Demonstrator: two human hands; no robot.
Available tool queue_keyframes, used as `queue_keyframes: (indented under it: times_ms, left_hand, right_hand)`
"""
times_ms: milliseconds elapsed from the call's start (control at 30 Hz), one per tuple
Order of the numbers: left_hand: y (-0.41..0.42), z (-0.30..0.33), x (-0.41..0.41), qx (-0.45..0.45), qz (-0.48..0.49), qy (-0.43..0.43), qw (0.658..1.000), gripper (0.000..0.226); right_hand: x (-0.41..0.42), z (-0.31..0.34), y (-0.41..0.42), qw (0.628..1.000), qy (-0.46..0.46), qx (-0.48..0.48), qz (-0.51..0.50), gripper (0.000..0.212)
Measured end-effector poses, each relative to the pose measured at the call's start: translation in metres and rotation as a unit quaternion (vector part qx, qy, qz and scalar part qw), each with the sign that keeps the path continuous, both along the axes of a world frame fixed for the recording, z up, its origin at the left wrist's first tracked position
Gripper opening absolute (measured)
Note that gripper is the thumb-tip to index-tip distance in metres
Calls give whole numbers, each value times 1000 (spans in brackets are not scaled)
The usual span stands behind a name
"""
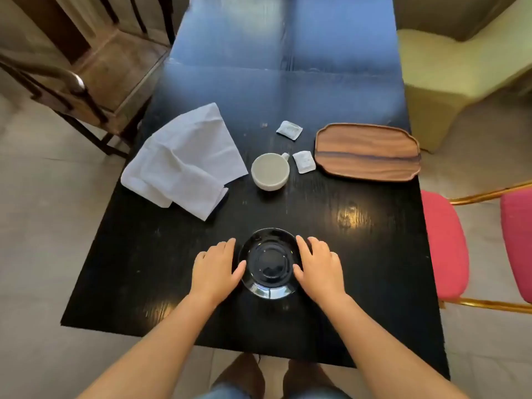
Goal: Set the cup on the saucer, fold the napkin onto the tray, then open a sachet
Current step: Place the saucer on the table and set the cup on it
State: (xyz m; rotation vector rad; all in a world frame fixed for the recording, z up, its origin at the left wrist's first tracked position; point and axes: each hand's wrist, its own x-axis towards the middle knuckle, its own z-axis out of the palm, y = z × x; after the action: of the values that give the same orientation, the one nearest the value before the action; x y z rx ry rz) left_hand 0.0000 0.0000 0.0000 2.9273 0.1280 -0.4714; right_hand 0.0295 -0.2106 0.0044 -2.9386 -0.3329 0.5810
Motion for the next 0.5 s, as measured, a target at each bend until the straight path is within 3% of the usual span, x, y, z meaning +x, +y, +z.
queue_keyframes:
  times_ms: [267, 500]
  left_hand:
    - [-12, -19, -10, -69, 89, 32, 993, 37]
    - [-38, -21, -11, -229, 310, 38, 922, 13]
  right_hand:
    - [3, -20, -13, 996, 38, 74, -31, 64]
    - [5, -25, -15, 955, 123, 228, -145, 55]
